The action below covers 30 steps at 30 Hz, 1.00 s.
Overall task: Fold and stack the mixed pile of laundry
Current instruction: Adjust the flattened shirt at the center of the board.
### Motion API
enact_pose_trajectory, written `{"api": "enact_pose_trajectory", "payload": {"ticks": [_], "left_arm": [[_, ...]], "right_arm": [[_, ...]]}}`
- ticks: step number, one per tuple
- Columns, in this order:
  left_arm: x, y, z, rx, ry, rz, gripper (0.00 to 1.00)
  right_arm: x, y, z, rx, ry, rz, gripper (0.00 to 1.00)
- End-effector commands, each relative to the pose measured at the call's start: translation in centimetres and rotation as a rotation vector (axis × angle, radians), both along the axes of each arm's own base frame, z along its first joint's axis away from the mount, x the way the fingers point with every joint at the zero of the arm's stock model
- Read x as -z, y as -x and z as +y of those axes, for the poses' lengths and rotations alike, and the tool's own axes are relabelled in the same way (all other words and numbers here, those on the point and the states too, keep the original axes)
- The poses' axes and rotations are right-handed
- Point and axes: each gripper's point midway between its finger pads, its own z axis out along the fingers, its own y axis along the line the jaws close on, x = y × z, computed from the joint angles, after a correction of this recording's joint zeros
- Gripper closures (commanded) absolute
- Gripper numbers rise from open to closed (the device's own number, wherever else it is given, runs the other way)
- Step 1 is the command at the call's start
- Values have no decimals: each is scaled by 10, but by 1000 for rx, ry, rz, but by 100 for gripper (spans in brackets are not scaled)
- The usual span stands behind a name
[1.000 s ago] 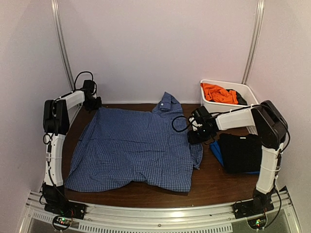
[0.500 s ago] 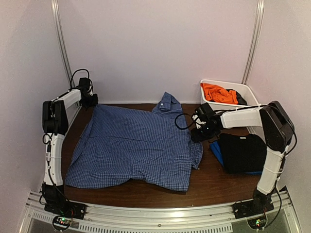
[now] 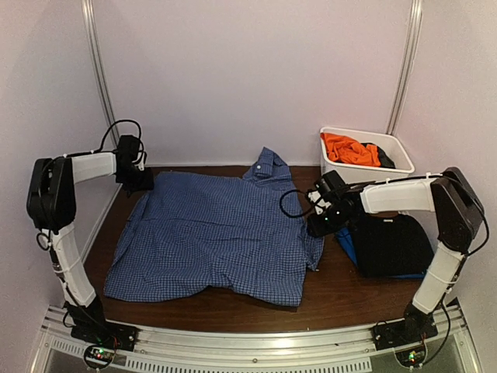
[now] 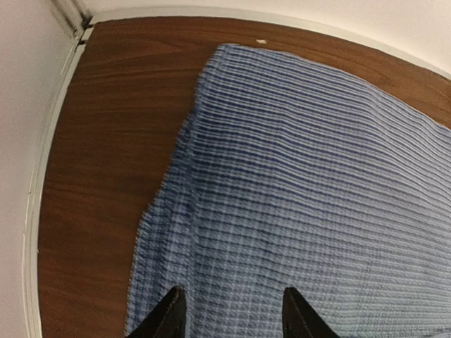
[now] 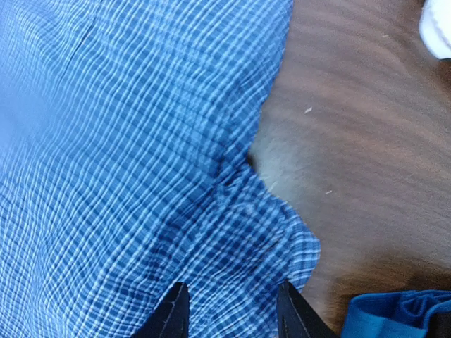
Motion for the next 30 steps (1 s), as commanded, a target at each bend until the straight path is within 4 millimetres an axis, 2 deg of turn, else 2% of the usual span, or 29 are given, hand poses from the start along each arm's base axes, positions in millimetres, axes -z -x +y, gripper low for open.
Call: {"api": "enact_pose_trajectory", "payload": {"ticks": [1, 3, 6, 9, 12, 15, 18, 23, 25, 27, 30], "left_arm": [[-25, 49, -78, 150, 65, -95, 53], [-9, 83, -99, 208, 56, -36, 54], [12, 127, -110, 242, 108, 31, 55], [27, 156, -104, 231, 123, 66, 56], [44, 169, -96, 200, 105, 116, 57], [60, 170, -88, 145, 77, 167, 57], [71, 162, -74, 68, 54, 200, 58], [71, 146, -43, -38, 53, 189, 57], [69, 138, -30, -63, 34, 179, 56], [61, 130, -27, -52, 17, 160, 56], [32, 121, -45, 42, 41, 81, 51]], "right_arm": [[3, 22, 38, -93, -71, 25, 60], [15, 26, 43, -105, -40, 38, 61], [31, 24, 36, -78, -5, 48, 63], [49, 14, 22, -42, 40, 68, 64], [62, -1, 10, -13, 63, 83, 66], [66, -21, 3, 0, 76, 83, 68], [72, -41, -7, 30, 95, 92, 68], [86, -59, -21, 67, 105, 111, 69], [83, -68, -25, 78, 110, 100, 69], [74, -77, -24, 82, 98, 74, 70], [49, -88, -12, 62, 52, 27, 69]]}}
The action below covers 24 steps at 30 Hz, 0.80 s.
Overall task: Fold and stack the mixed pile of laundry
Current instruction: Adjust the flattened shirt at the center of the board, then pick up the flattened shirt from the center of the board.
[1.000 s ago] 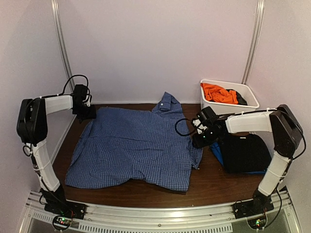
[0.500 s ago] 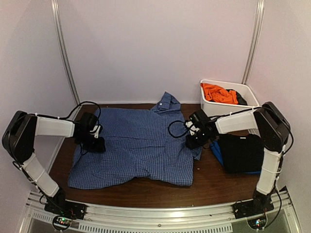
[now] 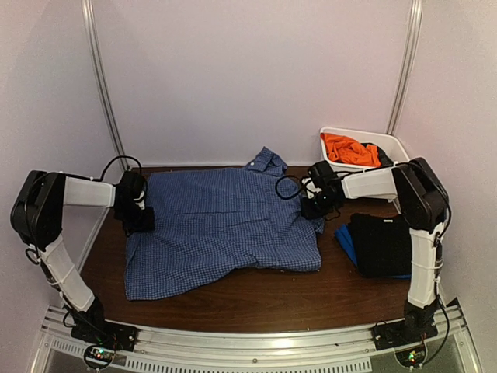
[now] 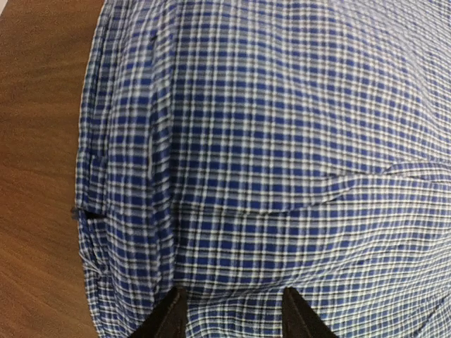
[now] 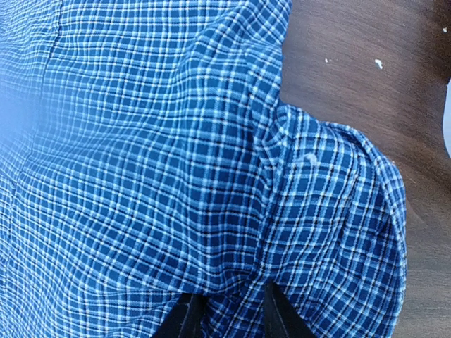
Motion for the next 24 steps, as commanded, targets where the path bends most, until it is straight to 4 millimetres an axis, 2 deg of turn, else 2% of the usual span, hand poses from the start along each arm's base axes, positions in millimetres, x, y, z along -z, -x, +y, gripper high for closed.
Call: {"api": "enact_pose_trajectory", "payload": {"ticks": [1, 2, 4, 6, 9, 13, 16, 19, 24], "left_arm": [[-50, -20, -25, 124, 2, -158, 49], [-63, -18, -34, 162, -9, -199, 42], [-89, -10, -61, 263, -17, -271, 37], [-106, 7, -89, 373, -15, -334, 35], [-115, 37, -126, 516, -1, -385, 34], [-110, 81, -161, 690, 16, -404, 34], [-97, 106, -169, 734, -20, -385, 35], [-79, 126, -173, 746, -28, -316, 34], [-50, 144, -156, 607, -24, -171, 34]], "right_arm": [[5, 10, -12, -6, 62, 55, 68], [-9, 9, -4, -25, 38, 32, 67], [-38, 13, 10, -65, 2, -18, 64], [-70, 23, 26, -116, -36, -65, 57], [-105, 48, 42, -175, -97, -96, 48], [-126, 90, 37, -184, -180, -92, 42], [-128, 127, 30, -186, -259, -72, 39], [-106, 162, 26, -191, -302, 5, 37], [-67, 200, 10, -167, -260, 94, 36]]}}
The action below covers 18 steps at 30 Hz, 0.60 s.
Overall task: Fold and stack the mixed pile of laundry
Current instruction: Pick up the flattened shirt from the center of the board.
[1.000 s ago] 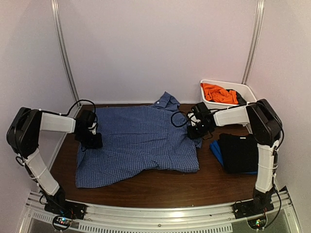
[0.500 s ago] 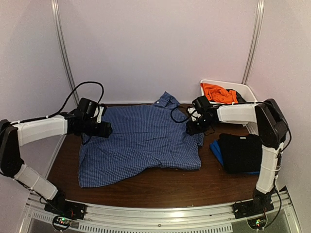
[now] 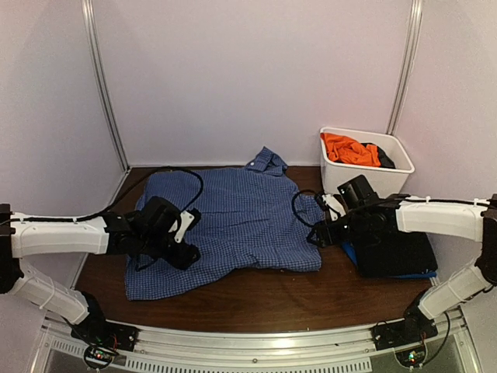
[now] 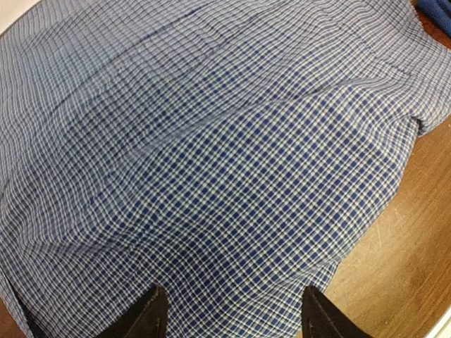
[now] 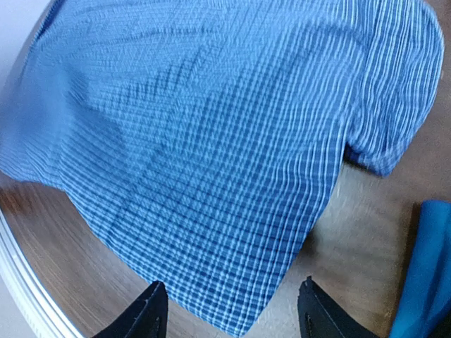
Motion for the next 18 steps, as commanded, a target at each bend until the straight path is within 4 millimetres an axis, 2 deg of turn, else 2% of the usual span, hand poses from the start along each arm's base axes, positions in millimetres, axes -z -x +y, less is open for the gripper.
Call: {"api": "enact_pose_trajectory", "payload": {"ticks": [1, 5, 8, 11, 14, 18], "left_arm": [[20, 11, 24, -185, -15, 87, 34], [21, 22, 43, -339, 48, 131, 31], [31, 38, 58, -430, 64, 193, 27], [46, 54, 82, -559, 36, 255, 23], [56, 70, 91, -682, 94, 333, 25], [53, 79, 105, -850, 240, 350, 28]], "right_arm": [[26, 31, -10, 19, 13, 86, 36], [46, 54, -20, 38, -1, 140, 28], [55, 62, -21, 43, -27, 148, 22], [64, 61, -17, 37, -38, 152, 22], [72, 56, -13, 29, -32, 145, 22], [78, 44, -10, 39, -13, 119, 27]]}}
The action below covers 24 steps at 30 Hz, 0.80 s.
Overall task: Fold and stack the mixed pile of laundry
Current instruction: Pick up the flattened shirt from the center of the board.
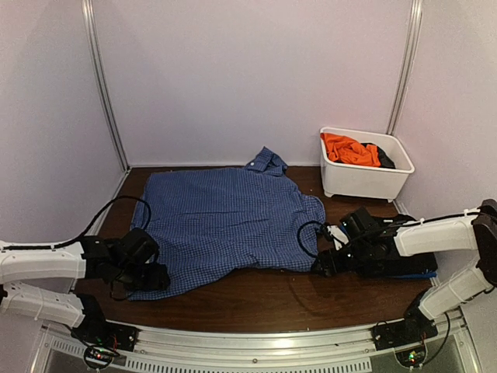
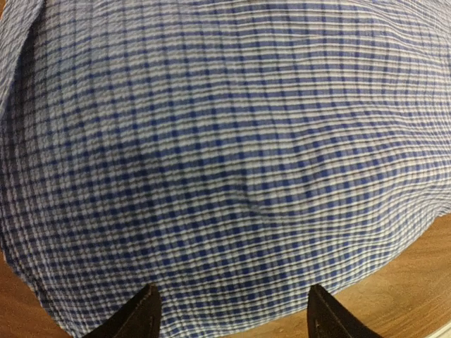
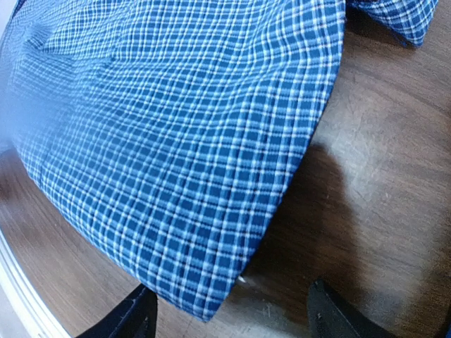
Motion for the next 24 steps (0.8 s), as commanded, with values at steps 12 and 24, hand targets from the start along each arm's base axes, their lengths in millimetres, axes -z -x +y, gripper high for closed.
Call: {"api": "enact_pose_trajectory", "payload": {"ticks": [12, 24], "left_arm": [[-9, 42, 66, -542, 132, 65, 6], [24, 29, 62, -519, 92, 149, 49]], "right_arm": [[-19, -32, 23, 5, -72, -108, 89], [-64, -41, 13, 29, -20, -170, 100]]}}
